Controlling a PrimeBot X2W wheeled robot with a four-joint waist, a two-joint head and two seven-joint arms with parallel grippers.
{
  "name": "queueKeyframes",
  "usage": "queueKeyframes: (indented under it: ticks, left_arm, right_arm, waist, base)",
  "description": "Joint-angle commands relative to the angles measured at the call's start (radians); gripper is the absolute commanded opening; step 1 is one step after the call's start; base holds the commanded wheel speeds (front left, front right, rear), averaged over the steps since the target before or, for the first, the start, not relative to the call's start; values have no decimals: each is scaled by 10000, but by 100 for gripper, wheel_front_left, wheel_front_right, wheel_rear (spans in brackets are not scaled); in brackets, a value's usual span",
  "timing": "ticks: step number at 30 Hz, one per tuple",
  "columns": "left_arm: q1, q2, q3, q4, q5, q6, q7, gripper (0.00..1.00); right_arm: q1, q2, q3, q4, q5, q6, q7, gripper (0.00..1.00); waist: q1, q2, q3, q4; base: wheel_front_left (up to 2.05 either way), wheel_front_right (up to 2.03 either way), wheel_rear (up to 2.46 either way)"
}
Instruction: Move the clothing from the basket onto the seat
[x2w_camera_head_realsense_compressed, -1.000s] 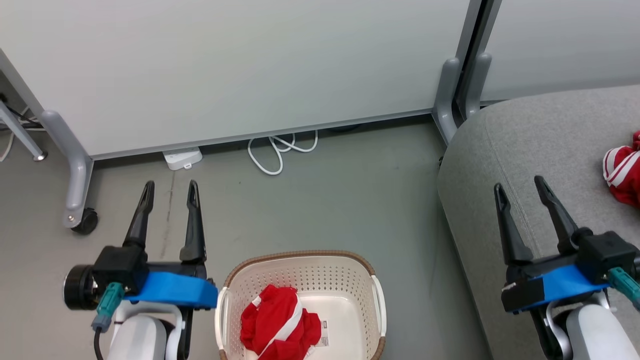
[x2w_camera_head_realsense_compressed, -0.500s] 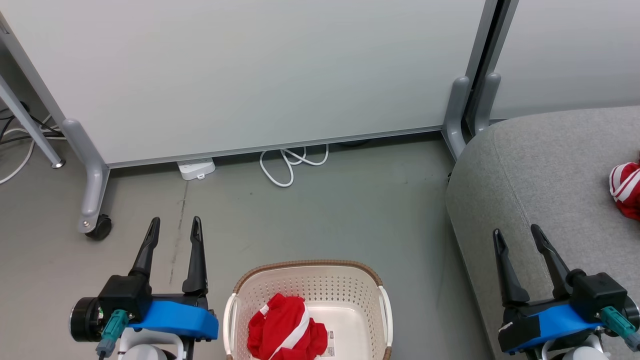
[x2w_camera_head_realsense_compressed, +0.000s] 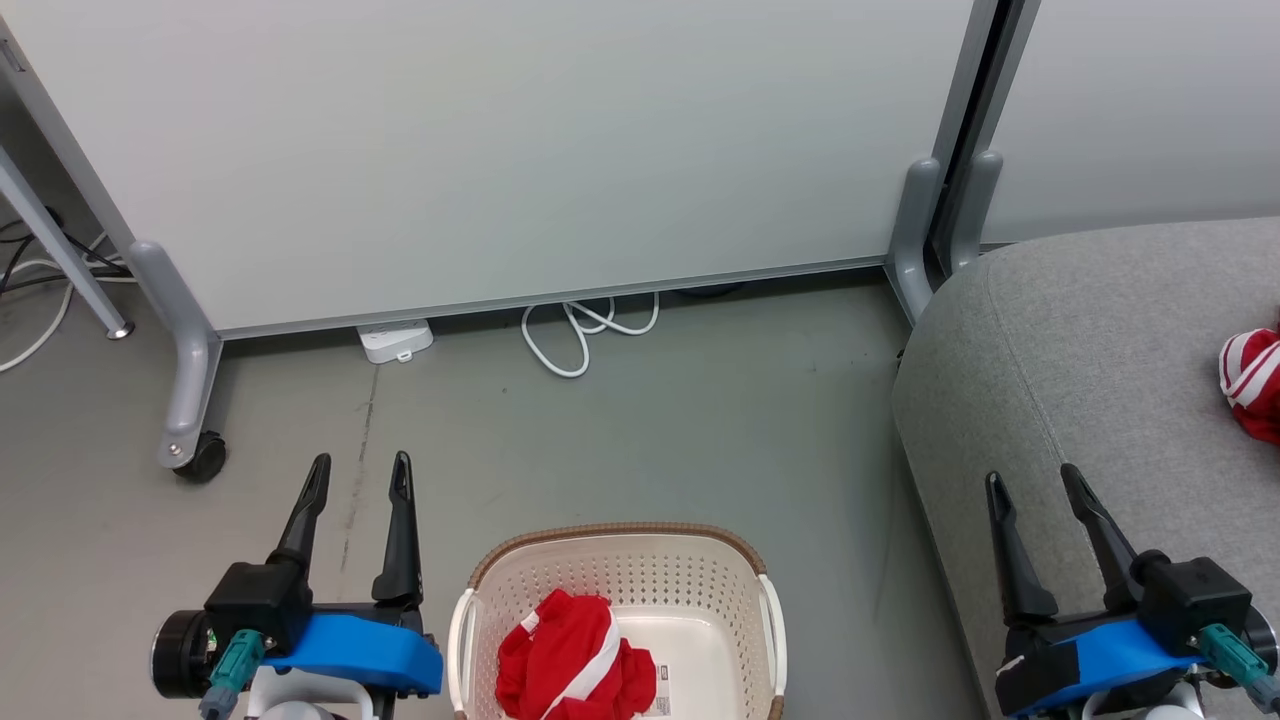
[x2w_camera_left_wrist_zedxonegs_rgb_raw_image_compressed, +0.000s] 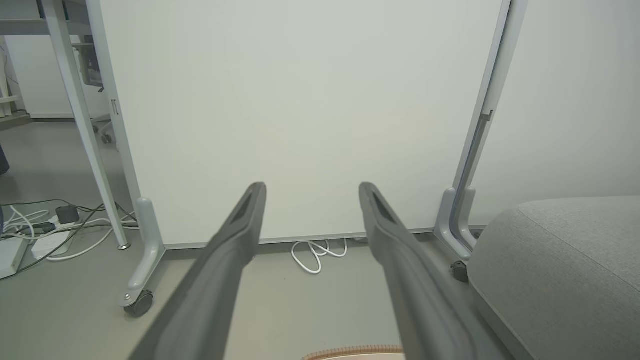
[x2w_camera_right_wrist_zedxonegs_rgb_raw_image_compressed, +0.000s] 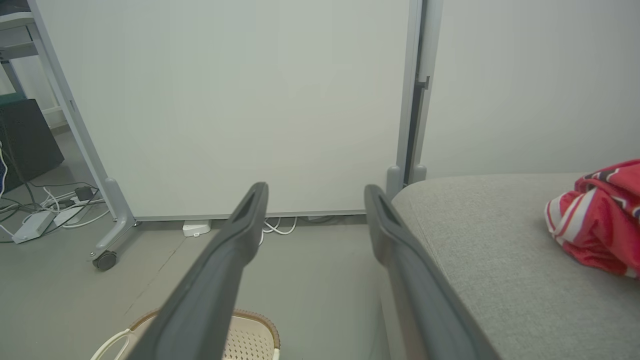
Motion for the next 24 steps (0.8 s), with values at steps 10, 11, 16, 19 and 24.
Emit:
queueKeyframes:
  ticks: [10, 11, 16, 19, 24]
  left_arm:
    - [-386, -18, -300, 219, 46, -54, -25, 100]
    - [-486, -18, -378, 290, 69, -58, -25, 100]
    - [-1189, -15, -845, 785, 175, -123, -25, 100]
    - [-1738, -11, -1129, 1207, 319, -167, -25, 100]
    - [-2676, 110, -1693, 2100, 432, -221, -25, 100]
  right_arm:
    - [-170, 42, 77, -11, -17, 1, -38, 100]
    - [-233, 26, 96, -21, -4, 1, -38, 100]
    - [-590, -27, 256, -128, 35, 1, -38, 100]
    - [-918, -76, 427, -196, 11, 1, -38, 100]
    - [-1583, -164, 647, -324, 11, 1, -38, 100]
  waist:
    - [1, -1, 194, -117]
    - [1, -1, 258, -153]
    - [1, -1, 771, -423]
    - [1, -1, 1248, -659]
    - [1, -1, 2128, -1082]
  base:
    - [0, 0, 0]
    - [0, 0, 0]
    - [0, 0, 0]
    - [0, 0, 0]
    - [0, 0, 0]
